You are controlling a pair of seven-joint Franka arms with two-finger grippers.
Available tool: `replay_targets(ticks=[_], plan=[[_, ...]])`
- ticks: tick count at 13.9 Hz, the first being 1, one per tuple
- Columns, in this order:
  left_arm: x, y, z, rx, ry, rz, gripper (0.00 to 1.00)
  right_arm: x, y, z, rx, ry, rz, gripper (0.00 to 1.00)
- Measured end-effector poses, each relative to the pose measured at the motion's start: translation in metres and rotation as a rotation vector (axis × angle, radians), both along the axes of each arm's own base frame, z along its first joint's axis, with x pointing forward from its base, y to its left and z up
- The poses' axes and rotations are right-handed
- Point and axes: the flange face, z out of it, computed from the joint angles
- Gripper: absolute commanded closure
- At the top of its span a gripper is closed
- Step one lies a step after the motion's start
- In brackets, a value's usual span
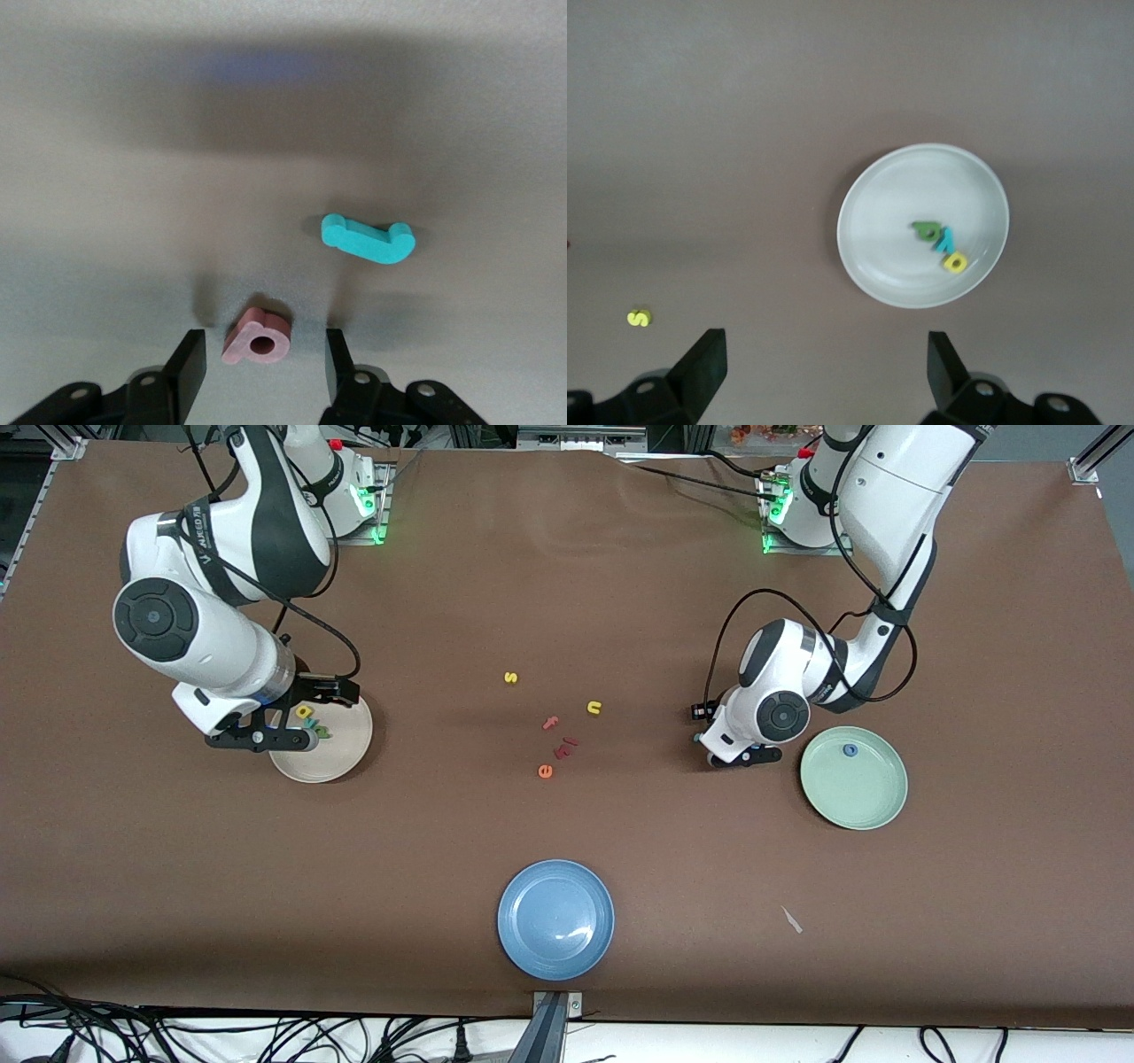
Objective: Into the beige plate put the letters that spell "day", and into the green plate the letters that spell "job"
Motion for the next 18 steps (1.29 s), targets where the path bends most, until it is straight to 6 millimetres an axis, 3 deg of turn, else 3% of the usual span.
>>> replay_targets(ticks=[2,7,10,13,15,18], plan=[[-0.001,0.001,-0.002,0.001,0.004,-0.001,0.5,0.011,-0.017,0.012,0.019,-0.049,0.017,0.0],[0.0,-0.002,0.0,-0.004,-0.003,-0.005,0.89,0.016,-0.072,0.061,0.043,-0.133,0.045,0.0],[0.0,-0.002,0.001,-0.004,-0.002,-0.005,0.91,0.007,-0.107,0.102,-0.006,-0.166,0.083,0.0],[0.006,0.004,0.006,-0.006,-0.012,0.001,0.91,-0.003,-0.113,0.118,-0.022,-0.17,0.087,0.0],[0.022,0.025,0.033,-0.021,-0.012,-0.01,0.9,-0.002,-0.116,0.117,-0.019,-0.175,0.096,0.0],[0.055,0.088,0.089,-0.042,-0.035,0.013,0.9,0.0,-0.124,0.114,-0.017,-0.183,0.118,0.0]])
